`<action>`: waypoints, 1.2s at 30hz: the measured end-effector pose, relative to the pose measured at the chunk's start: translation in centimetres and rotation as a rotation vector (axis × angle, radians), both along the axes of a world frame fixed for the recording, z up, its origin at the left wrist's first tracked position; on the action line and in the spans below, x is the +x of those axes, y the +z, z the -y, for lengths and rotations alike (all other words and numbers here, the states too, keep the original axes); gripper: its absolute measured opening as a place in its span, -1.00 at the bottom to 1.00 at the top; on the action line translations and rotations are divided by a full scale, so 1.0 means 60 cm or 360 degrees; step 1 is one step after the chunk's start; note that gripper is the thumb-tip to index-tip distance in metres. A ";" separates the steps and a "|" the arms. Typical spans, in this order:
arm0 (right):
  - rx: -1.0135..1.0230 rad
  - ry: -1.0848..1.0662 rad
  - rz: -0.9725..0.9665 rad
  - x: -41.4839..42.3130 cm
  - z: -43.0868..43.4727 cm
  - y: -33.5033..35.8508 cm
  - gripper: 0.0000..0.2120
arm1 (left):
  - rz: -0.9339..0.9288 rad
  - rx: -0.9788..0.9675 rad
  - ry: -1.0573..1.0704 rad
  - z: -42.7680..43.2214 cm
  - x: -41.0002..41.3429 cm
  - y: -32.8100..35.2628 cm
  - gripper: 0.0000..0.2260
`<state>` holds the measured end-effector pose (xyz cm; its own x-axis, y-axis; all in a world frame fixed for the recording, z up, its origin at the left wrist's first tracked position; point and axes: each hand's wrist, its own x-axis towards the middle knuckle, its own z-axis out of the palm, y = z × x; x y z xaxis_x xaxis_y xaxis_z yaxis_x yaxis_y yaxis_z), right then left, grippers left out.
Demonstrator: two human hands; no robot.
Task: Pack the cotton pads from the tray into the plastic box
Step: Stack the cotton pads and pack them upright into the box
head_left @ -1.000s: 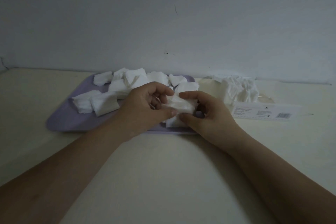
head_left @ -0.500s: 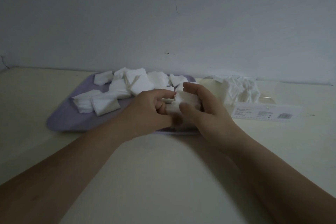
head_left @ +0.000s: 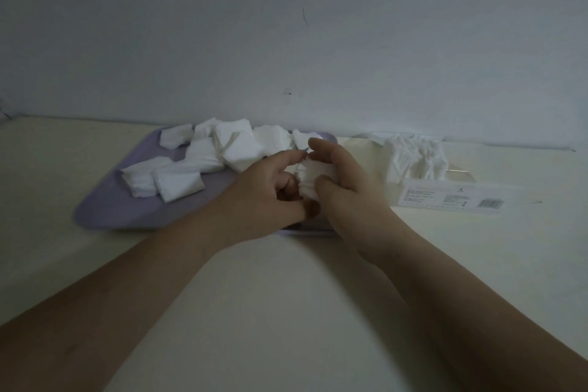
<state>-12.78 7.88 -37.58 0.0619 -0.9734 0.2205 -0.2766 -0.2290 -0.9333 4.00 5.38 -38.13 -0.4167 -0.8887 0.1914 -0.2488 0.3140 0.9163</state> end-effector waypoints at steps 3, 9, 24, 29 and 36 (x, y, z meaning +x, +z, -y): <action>0.0001 0.0007 0.0056 0.005 0.001 -0.002 -0.41 | 0.0029 0.0039 0.0054 0.001 -0.001 0.003 -0.13; -0.0003 -0.0017 0.0080 0.000 0.008 -0.002 -0.42 | 0.0089 0.0023 0.0029 -0.003 -0.003 0.010 -0.53; -0.0039 0.0181 -0.0063 -0.037 0.001 0.001 -0.27 | -0.0347 0.0179 0.0155 0.005 0.010 0.009 -0.43; -0.0052 0.0002 0.0122 -0.044 0.008 -0.003 -0.45 | -0.0378 0.0165 0.0329 0.008 0.010 0.018 -0.67; -0.0117 -0.0433 -0.0195 -0.041 0.016 -0.025 -0.55 | 0.0735 -0.0496 0.0553 0.028 0.020 -0.015 -0.85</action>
